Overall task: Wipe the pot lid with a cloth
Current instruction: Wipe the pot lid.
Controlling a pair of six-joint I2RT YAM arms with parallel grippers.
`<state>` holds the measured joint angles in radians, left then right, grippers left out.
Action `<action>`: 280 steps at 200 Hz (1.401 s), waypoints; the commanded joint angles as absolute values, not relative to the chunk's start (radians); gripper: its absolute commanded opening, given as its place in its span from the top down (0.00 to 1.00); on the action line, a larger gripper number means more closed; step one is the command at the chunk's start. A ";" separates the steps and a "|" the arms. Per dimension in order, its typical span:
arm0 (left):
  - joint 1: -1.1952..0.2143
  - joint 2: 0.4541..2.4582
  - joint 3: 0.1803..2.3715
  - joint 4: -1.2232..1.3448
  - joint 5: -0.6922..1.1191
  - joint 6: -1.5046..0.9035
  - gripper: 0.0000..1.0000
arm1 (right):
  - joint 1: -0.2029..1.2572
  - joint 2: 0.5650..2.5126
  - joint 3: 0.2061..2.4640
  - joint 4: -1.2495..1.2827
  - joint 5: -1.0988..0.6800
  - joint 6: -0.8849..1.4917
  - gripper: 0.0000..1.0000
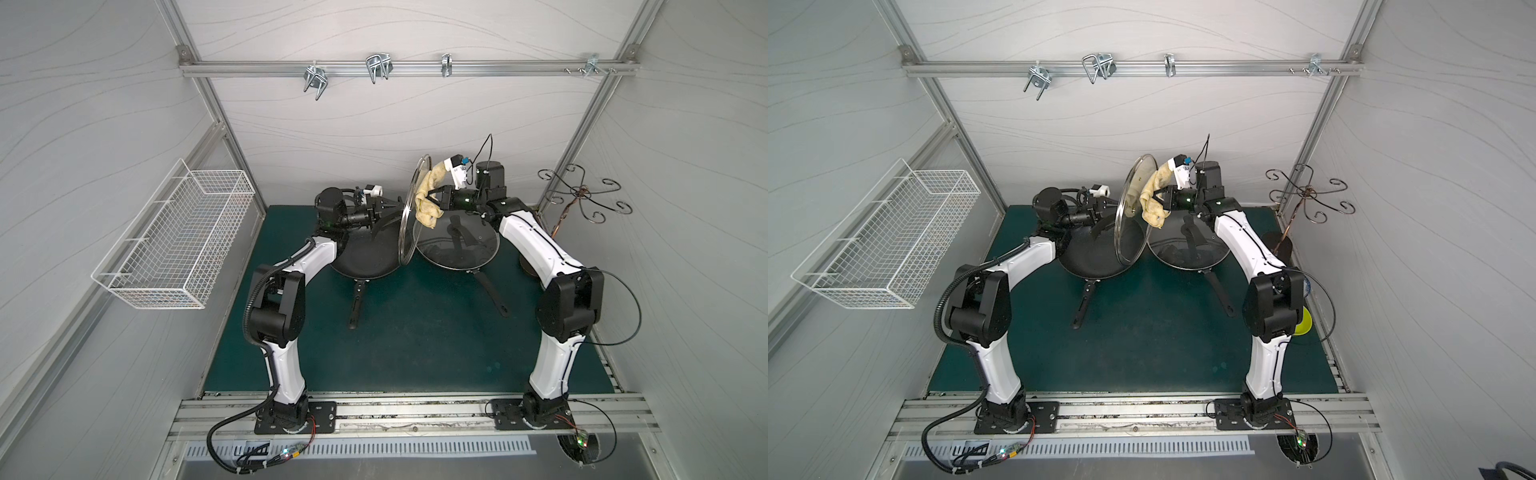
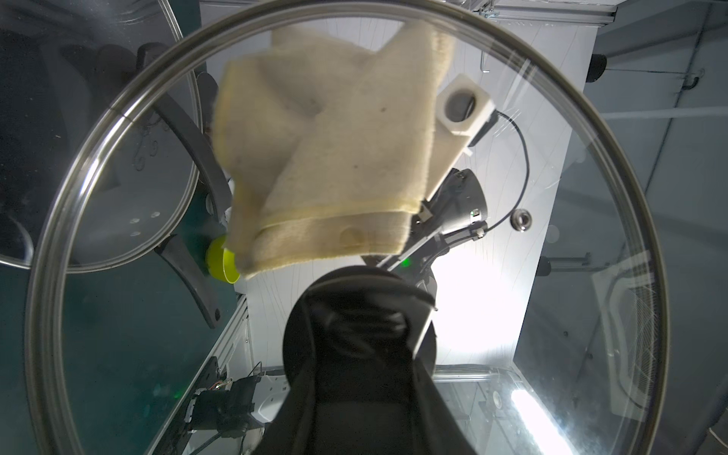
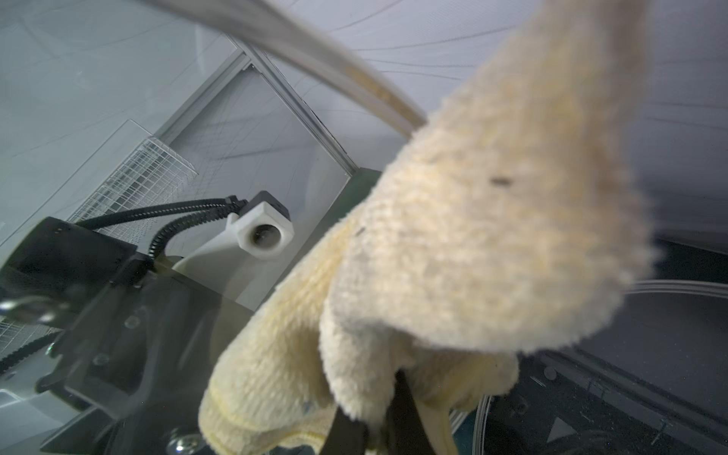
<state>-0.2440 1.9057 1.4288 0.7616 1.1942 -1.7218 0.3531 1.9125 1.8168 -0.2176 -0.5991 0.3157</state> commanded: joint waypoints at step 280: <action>-0.236 1.836 1.507 0.756 1.068 -1.543 1.00 | 0.529 1.601 1.714 -0.186 -0.741 0.272 1.00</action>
<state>-0.2333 1.9244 1.4887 0.6628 1.0031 -1.6276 0.5217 1.5902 1.6428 -0.2653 -0.7422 0.2394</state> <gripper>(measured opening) 0.327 0.074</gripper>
